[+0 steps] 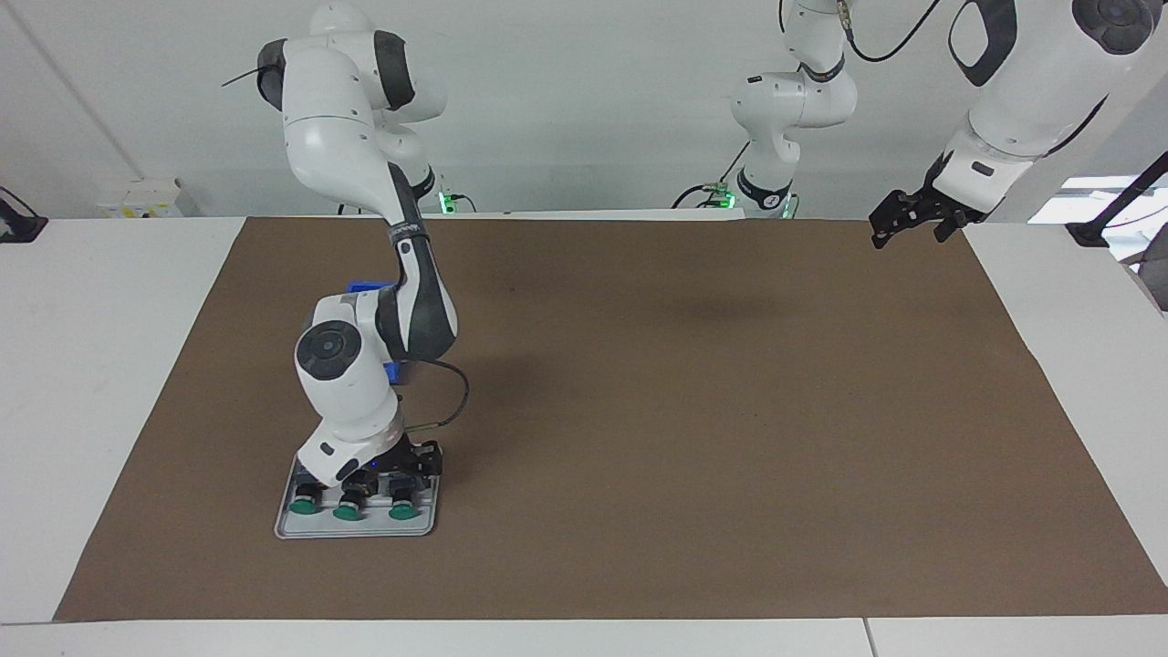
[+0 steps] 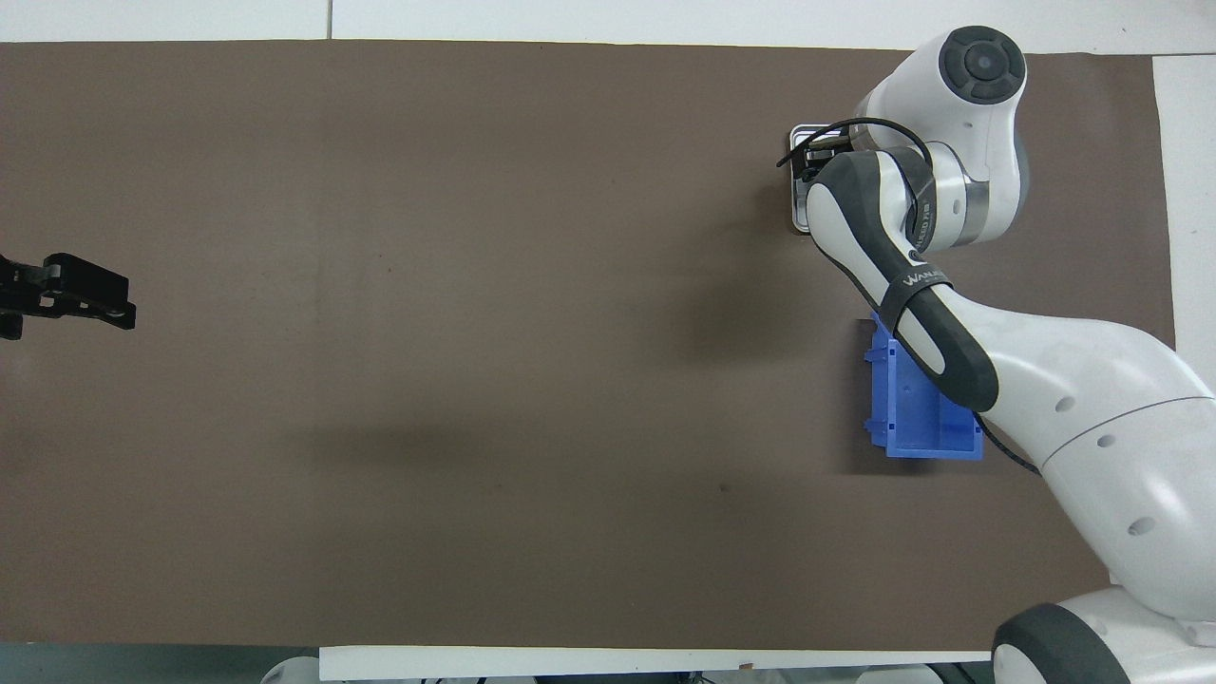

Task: Place and press button with both arms
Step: 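Reach the right gripper into the metal tray and grasp a green button, then carry the green button to the table center and set it down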

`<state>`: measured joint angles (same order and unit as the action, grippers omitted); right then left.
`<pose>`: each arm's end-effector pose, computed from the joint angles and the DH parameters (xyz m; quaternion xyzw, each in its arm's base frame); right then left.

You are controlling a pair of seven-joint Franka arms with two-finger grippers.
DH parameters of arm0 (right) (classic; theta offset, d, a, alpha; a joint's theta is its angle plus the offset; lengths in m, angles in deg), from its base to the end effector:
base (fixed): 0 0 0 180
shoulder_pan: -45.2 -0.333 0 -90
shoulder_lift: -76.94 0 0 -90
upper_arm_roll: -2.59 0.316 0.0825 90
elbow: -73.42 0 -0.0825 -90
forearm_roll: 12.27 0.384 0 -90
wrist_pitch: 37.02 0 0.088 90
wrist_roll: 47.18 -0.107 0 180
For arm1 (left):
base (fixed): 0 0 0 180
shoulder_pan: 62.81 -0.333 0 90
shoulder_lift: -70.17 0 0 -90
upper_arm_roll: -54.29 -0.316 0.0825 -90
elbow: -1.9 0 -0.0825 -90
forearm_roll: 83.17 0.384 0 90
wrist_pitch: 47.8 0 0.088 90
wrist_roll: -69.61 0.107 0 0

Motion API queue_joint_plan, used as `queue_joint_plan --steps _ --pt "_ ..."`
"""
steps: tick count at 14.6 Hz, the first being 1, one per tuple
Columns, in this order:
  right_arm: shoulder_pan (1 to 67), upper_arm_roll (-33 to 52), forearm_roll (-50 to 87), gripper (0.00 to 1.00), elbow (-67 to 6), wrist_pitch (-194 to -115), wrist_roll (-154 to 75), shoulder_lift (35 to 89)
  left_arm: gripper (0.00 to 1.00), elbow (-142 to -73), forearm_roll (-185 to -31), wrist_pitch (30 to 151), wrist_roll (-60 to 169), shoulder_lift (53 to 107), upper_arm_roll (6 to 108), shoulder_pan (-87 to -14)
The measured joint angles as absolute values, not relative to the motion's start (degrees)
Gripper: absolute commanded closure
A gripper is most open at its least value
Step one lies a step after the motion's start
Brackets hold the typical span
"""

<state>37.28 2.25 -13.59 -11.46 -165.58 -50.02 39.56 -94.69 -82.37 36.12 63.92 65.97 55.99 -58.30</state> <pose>0.7190 0.0958 0.3021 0.9972 0.0487 0.0557 0.0061 0.5146 -0.0549 0.6018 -0.9972 0.0042 0.0726 0.0157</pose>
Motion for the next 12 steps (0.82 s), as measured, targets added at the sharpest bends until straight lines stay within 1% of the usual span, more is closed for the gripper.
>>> queue_joint_plan --steps 2,3,5,7,8,9,12 --pt "37.28 2.25 -13.59 0.24 -11.46 -165.9 -50.01 39.43 0.0 -94.7 -82.37 36.17 63.92 65.97 56.0 -58.29" --pt "37.28 2.25 -13.59 0.29 -11.46 -166.09 -49.99 39.35 0.0 -94.69 -82.37 36.19 63.92 65.97 56.0 -58.28" --pt "37.28 2.25 -13.59 0.53 -11.47 -166.22 -49.97 39.23 0.0 -94.72 -82.37 36.19 63.92 65.97 56.01 -58.26" --pt "37.28 2.25 -13.59 0.87 -11.46 -166.24 -49.96 39.19 0.0 -94.89 -82.37 36.19 63.92 65.97 56.01 -58.23" --pt "37.28 2.26 -13.59 0.96 -11.43 -166.25 -49.95 39.21 0.0 -94.98 -82.37 36.19 63.92 65.97 56.01 -58.22" --pt "37.27 2.27 -13.59 1.0 -11.42 -166.25 -49.91 39.2 0.0 -95.1 -82.37 36.19 63.92 65.97 56.01 -58.21" --pt "36.96 2.32 -13.6 1.0 -11.27 -166.03 -49.69 39.23 0.0 -95.42 -82.37 36.22 63.92 65.97 56.01 -58.18"
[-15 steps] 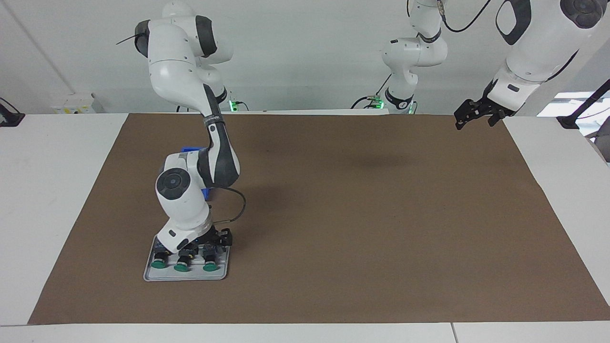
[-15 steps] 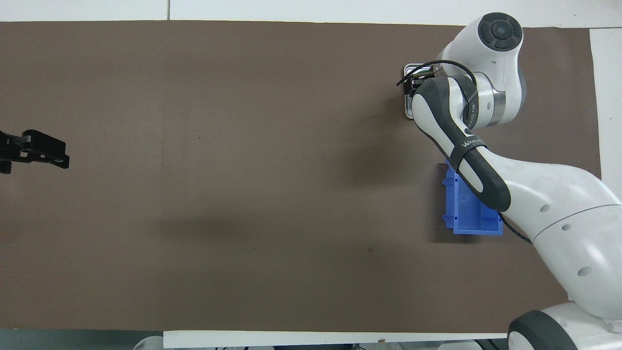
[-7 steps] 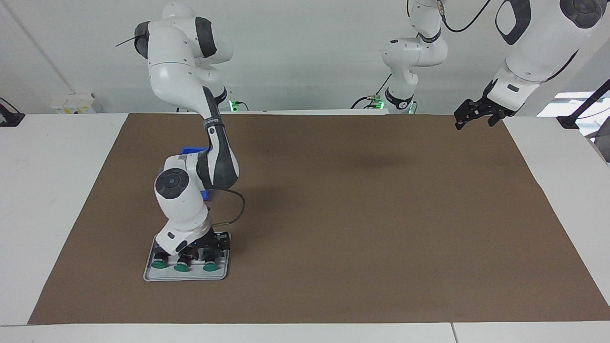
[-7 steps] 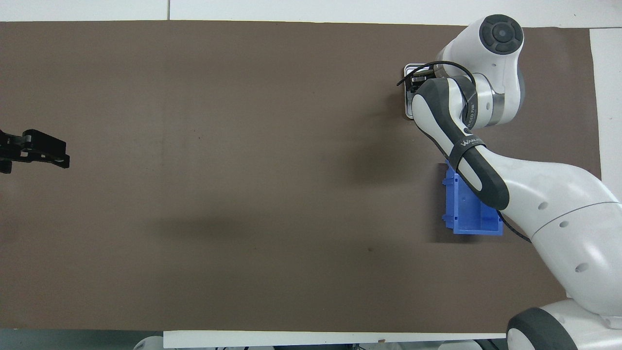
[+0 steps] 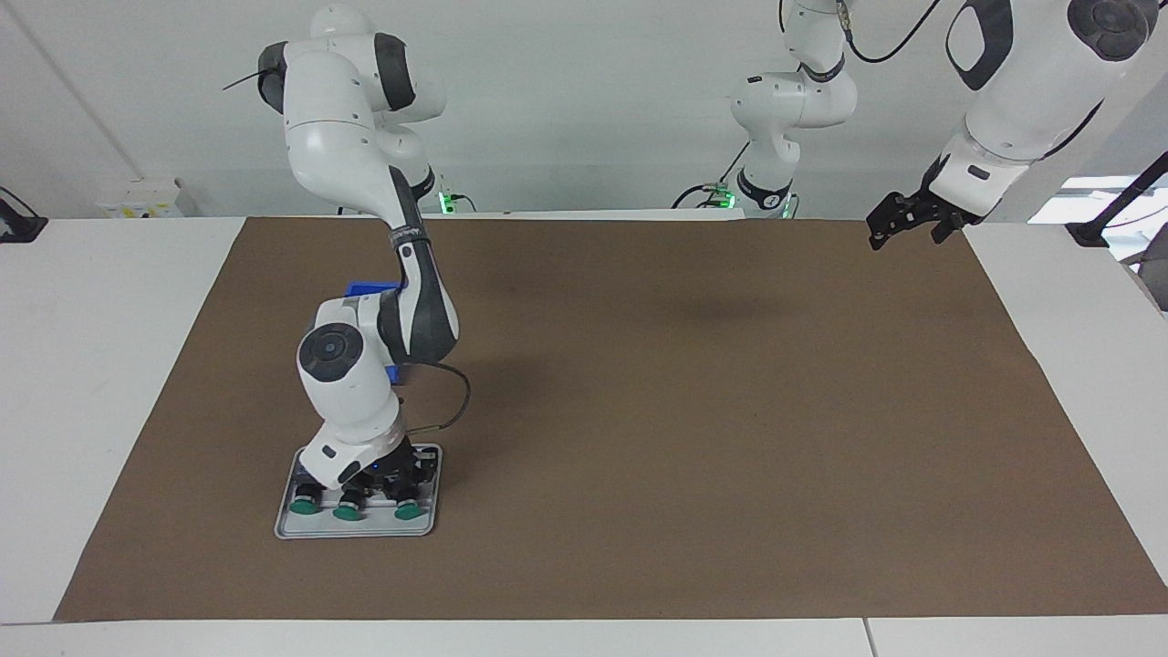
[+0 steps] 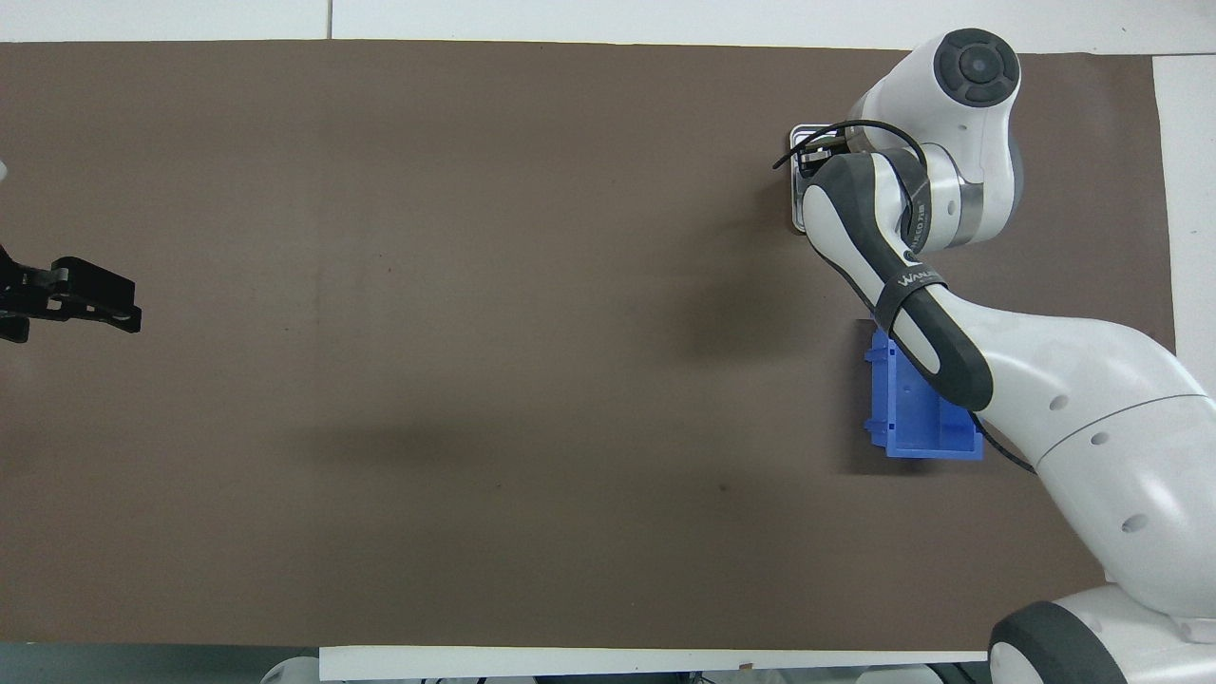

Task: Place and press button with both arms
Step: 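Carry the green button to the table center and set it down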

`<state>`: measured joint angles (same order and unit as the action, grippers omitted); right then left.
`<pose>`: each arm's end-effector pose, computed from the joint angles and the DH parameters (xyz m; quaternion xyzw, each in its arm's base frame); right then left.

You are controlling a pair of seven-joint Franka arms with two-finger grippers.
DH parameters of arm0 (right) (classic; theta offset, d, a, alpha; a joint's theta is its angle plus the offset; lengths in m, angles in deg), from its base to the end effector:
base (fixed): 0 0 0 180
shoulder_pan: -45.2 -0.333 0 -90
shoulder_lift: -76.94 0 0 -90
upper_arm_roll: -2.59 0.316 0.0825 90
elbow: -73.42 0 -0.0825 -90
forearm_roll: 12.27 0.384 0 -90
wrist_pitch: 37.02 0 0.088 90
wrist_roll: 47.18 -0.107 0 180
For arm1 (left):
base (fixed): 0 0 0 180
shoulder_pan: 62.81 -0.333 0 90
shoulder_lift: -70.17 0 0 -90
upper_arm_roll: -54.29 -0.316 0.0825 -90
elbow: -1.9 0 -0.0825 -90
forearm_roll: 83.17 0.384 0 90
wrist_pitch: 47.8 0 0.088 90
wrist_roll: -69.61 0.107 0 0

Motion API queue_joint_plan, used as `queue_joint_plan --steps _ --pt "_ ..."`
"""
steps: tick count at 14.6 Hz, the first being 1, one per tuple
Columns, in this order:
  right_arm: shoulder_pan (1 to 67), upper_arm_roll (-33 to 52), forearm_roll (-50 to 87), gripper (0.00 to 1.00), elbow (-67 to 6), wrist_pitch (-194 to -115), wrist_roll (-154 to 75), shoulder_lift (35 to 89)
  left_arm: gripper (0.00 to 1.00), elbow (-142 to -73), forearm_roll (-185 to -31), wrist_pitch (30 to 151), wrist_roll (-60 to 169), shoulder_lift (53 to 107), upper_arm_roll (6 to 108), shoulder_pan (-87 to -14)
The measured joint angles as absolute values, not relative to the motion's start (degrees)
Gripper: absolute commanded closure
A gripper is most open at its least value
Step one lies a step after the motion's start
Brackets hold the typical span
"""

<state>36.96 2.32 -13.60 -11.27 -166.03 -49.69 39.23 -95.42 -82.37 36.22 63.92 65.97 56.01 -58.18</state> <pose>0.7197 0.1007 0.3003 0.9968 0.0549 0.0584 0.0055 0.5140 -0.0561 0.5961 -0.9968 0.0054 0.0781 0.0163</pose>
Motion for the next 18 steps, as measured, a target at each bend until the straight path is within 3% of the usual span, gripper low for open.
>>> queue_joint_plan --steps 3,6,10,14,18 --pt "36.95 2.3 -13.57 1.0 -9.84 -161.72 -49.69 40.78 0.0 -95.47 -82.37 36.27 63.91 65.97 56.01 -58.14" --pt "35.73 2.56 -13.49 1.0 -9.16 -153.14 -51.75 45.92 0.0 -95.49 -82.37 36.29 63.89 65.97 56.01 -58.1" --pt "29.23 3.0 -13.39 1.0 -9.56 -143.56 -66.24 52.88 0.0 -95.53 -82.37 36.31 63.89 65.97 56.01 -58.09" --pt "21.93 4.82 -13.38 1.0 -11.73 -142.39 -88.89 54.14 0.0 -95.66 -82.37 36.31 63.89 65.96 56.01 -58.08" --pt "18.98 6.55 -13.38 0.97 -12.65 -142.16 -105.19 54.14 0.0 -95.89 -82.37 36.31 63.84 65.91 56.0 -58.08"
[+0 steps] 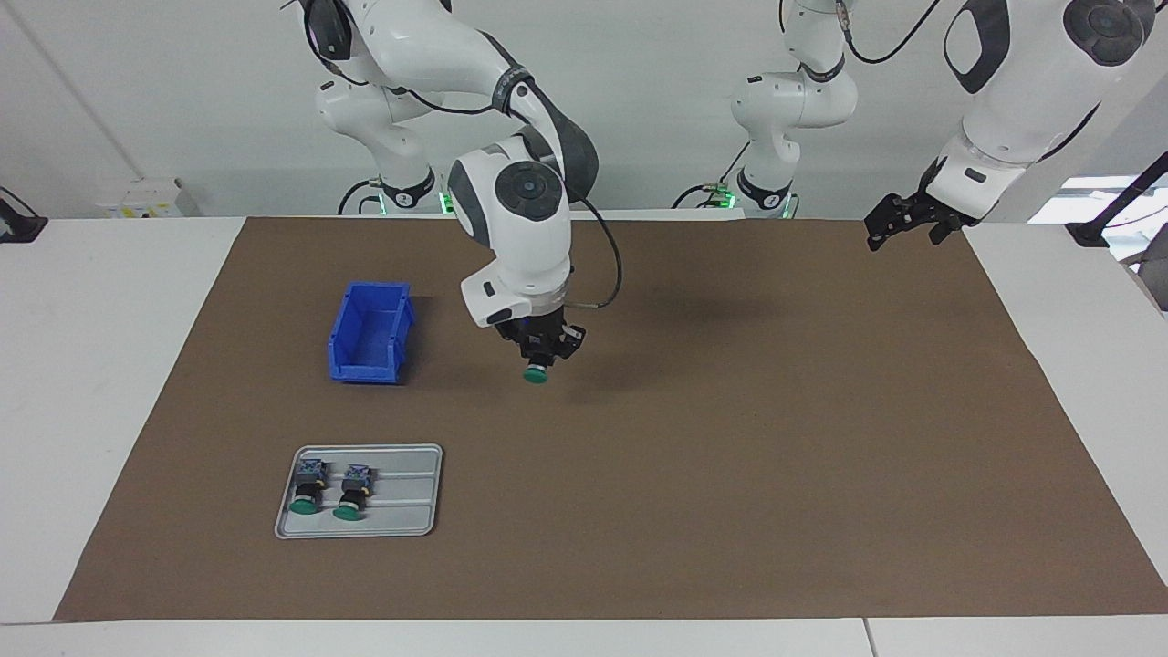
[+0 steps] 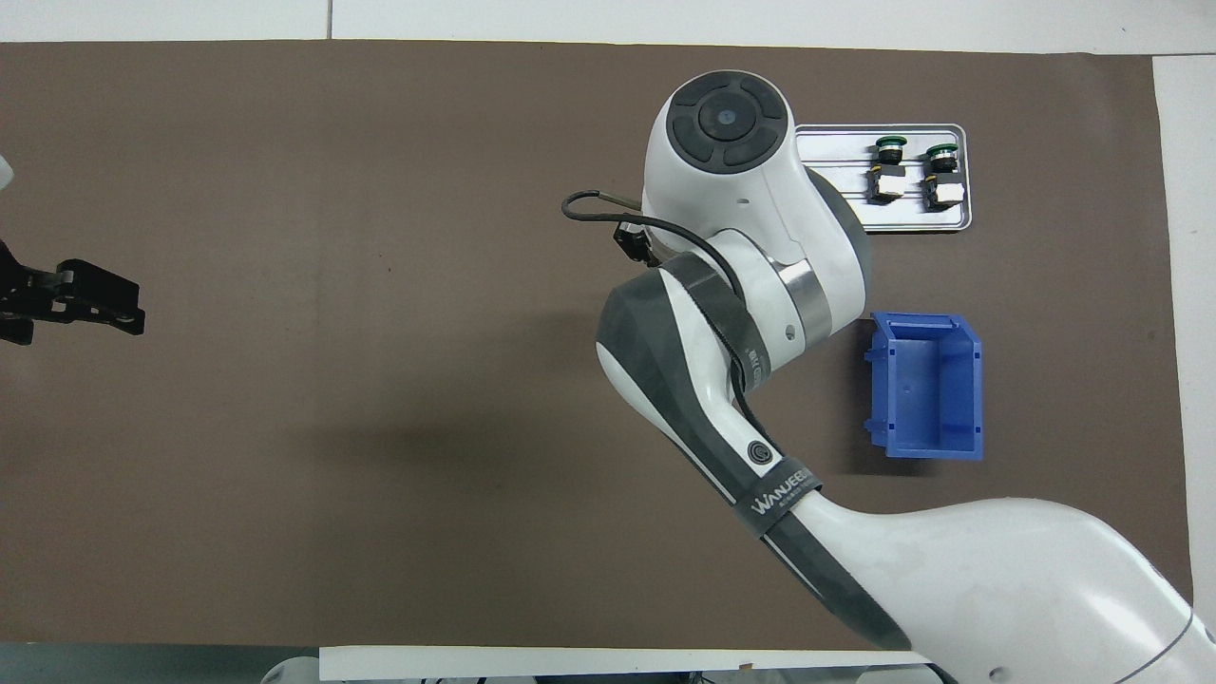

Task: Place and press button with both arms
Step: 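Carry the green button to the table center and set it down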

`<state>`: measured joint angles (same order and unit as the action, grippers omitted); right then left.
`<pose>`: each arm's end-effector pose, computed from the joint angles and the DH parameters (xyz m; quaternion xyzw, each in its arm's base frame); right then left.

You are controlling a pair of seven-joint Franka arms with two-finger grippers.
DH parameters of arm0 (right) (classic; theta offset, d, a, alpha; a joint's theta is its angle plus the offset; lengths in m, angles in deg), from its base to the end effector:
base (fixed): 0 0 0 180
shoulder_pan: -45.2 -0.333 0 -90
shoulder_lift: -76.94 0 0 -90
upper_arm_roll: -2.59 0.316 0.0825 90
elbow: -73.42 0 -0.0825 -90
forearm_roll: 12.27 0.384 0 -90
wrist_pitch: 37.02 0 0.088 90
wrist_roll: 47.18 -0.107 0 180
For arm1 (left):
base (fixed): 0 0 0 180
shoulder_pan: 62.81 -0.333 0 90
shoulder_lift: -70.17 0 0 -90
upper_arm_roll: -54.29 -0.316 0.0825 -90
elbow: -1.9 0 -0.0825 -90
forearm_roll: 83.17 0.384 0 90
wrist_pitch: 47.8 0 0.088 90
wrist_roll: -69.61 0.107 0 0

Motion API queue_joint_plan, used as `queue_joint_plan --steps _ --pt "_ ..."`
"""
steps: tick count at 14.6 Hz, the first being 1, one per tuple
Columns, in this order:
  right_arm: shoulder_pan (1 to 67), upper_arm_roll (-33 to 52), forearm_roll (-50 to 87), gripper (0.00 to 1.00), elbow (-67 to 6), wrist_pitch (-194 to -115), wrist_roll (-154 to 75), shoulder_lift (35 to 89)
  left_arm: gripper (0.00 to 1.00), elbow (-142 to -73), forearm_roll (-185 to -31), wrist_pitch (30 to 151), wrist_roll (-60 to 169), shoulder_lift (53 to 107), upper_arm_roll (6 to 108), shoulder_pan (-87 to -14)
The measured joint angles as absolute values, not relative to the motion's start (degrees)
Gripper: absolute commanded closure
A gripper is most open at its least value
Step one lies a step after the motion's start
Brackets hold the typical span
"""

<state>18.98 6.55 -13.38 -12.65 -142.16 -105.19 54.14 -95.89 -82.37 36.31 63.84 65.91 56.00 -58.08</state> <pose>0.5825 0.3297 0.4342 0.9703 -0.2398 -0.0259 0.0193 0.5133 -0.0569 0.5930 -0.9966 0.0056 0.0808 0.0168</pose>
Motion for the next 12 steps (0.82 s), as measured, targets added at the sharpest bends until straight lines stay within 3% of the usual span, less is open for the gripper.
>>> queue_joint_plan --steps 6,12 --pt "16.18 7.36 -13.36 0.95 -14.26 -141.86 -145.76 53.08 0.0 -95.9 -82.37 36.31 63.83 65.91 55.96 -58.08" --pt "15.69 7.36 -13.37 0.93 -19.11 -148.0 -168.84 49.59 0.0 -95.93 -82.37 36.31 63.83 65.91 55.96 -58.08"
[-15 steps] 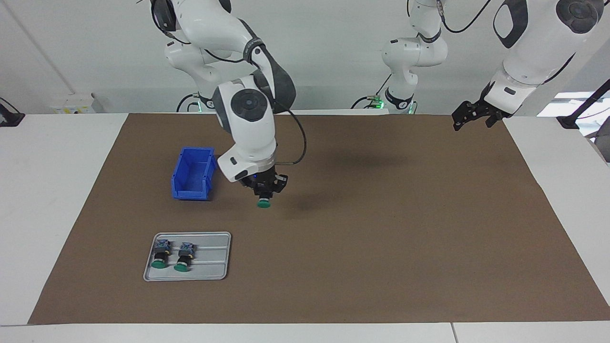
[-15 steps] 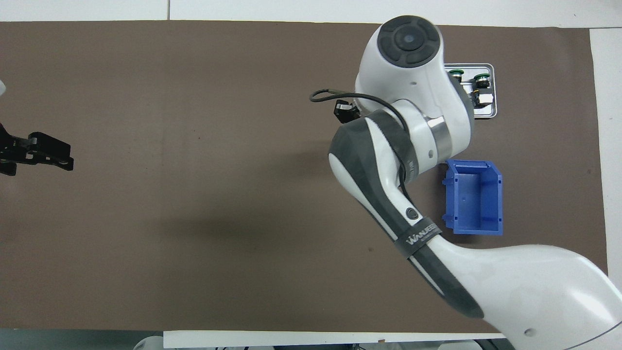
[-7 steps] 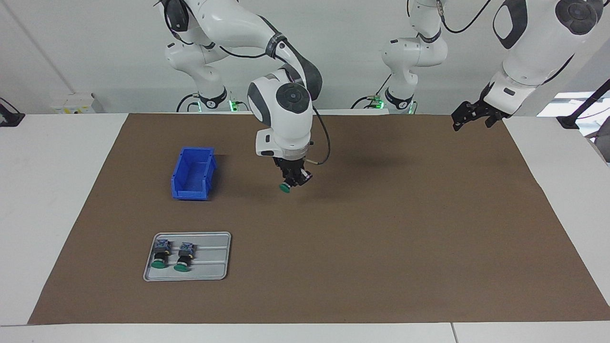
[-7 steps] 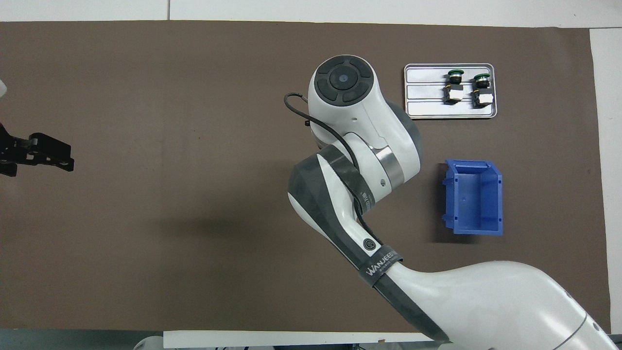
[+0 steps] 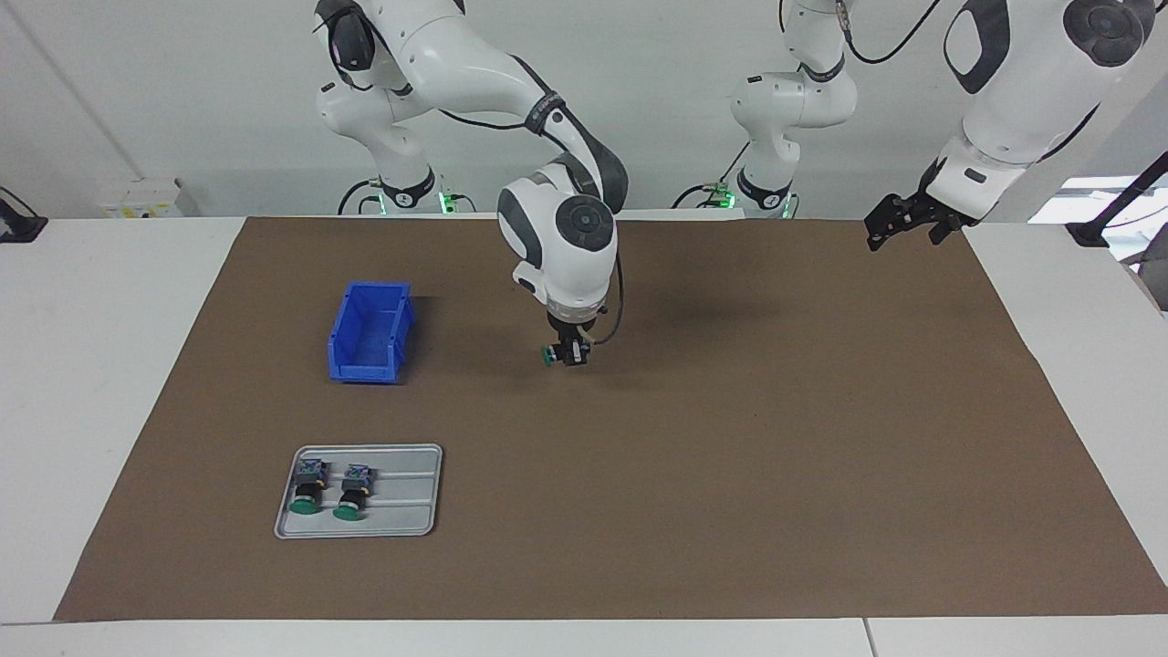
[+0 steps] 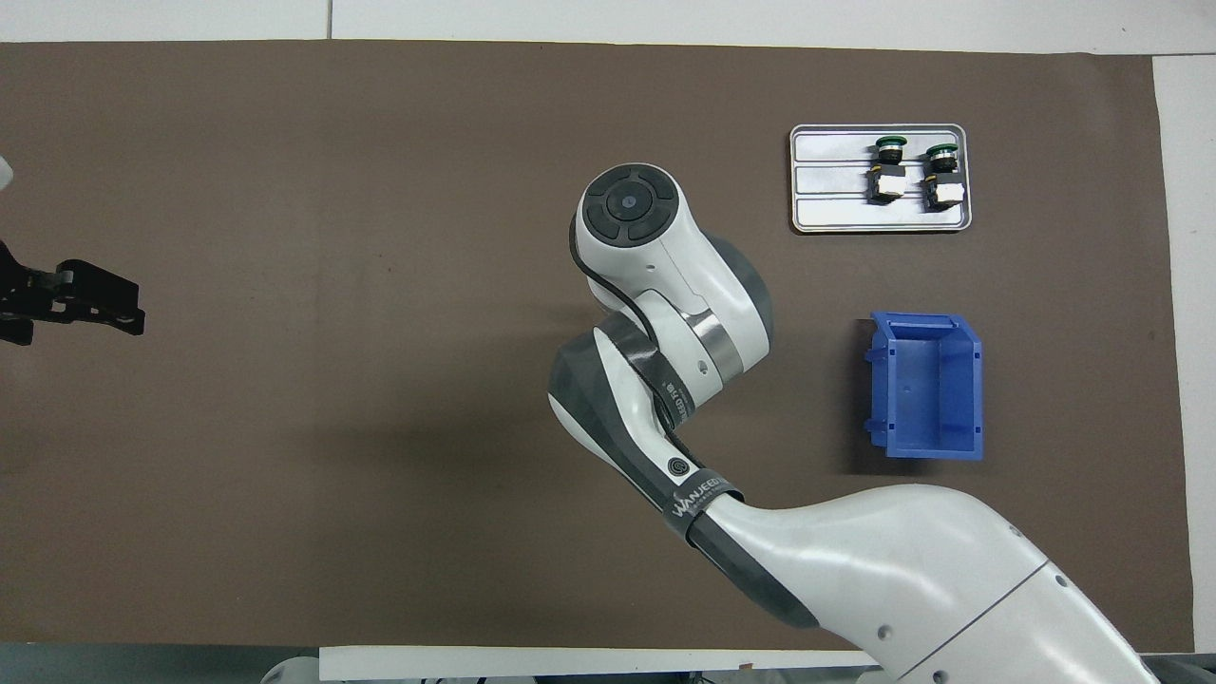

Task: Place and press button with both arms
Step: 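Carry the green button to the table center and set it down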

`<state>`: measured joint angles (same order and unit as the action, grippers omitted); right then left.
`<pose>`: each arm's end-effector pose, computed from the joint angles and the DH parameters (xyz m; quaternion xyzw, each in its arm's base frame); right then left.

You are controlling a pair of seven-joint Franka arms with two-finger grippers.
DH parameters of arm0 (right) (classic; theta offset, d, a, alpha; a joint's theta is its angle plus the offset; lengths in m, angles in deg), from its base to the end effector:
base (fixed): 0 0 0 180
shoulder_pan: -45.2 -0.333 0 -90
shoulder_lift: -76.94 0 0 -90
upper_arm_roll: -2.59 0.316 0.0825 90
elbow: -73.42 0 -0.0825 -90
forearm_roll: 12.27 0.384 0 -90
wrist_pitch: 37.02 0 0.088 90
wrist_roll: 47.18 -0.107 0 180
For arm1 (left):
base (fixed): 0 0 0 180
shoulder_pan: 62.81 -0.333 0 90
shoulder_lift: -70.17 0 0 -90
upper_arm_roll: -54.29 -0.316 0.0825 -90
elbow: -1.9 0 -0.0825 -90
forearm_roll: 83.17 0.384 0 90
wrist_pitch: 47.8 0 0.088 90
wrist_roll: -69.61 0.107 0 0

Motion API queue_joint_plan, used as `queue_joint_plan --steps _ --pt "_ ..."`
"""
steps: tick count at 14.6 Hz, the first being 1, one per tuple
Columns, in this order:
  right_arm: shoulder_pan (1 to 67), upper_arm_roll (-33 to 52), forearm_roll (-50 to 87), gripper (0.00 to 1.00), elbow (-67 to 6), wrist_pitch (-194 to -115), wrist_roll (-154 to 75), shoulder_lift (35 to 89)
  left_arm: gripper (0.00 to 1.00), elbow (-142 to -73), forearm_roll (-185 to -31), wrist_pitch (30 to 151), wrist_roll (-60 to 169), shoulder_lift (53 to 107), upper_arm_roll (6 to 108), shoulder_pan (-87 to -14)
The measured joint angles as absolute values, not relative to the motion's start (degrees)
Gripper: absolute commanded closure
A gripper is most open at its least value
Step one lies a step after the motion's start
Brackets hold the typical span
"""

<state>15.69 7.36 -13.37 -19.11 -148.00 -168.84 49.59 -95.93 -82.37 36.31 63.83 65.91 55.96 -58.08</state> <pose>0.5520 0.3670 0.3376 0.7216 -0.6880 -0.0265 0.0728 0.5133 -0.0565 0.5927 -0.9965 0.0051 0.0812 0.0168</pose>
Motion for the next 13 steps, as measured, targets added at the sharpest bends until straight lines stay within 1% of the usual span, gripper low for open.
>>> queue_joint_plan --steps 3,4,5,6,7,8,11,13 --pt "15.04 7.43 -13.36 0.9 -22.73 -153.52 -171.82 48.97 0.0 -95.99 -82.37 36.31 63.83 65.91 55.93 -58.08" --pt "14.68 7.44 -13.36 0.81 -23.51 -154.7 -172.78 48.98 0.0 -95.99 -82.37 36.31 63.83 65.91 55.92 -58.08" --pt "14.44 7.45 -13.36 0.58 -24.16 -155.71 -173.38 49.03 0.0 -95.99 -82.37 36.31 63.83 65.91 55.92 -58.08" --pt "14.32 7.45 -13.36 0.31 -24.84 -156.6 -173.5 49.15 0.0 -96.0 -82.37 36.31 63.83 65.91 55.9 -58.08" --pt "14.26 7.45 -13.4 0.15 -25.4 -157.11 -173.5 49.3 0.0 -96.02 -82.37 36.31 63.83 65.91 55.89 -58.08" --pt "14.21 7.45 -13.48 0.01 -25.74 -157.31 -173.12 49.47 0.0 -96.07 -82.37 36.31 63.82 65.91 55.87 -58.08" --pt "14.05 7.46 -13.51 0.01 -25.08 -156.81 -169.08 50.09 0.0 -96.2 -82.37 36.31 63.82 65.91 55.83 -58.08" --pt "14.25 7.36 -13.52 0.01 -22.93 -154.9 -167.18 50.77 0.0 -96.25 -82.37 36.31 63.78 65.91 55.81 -58.08"
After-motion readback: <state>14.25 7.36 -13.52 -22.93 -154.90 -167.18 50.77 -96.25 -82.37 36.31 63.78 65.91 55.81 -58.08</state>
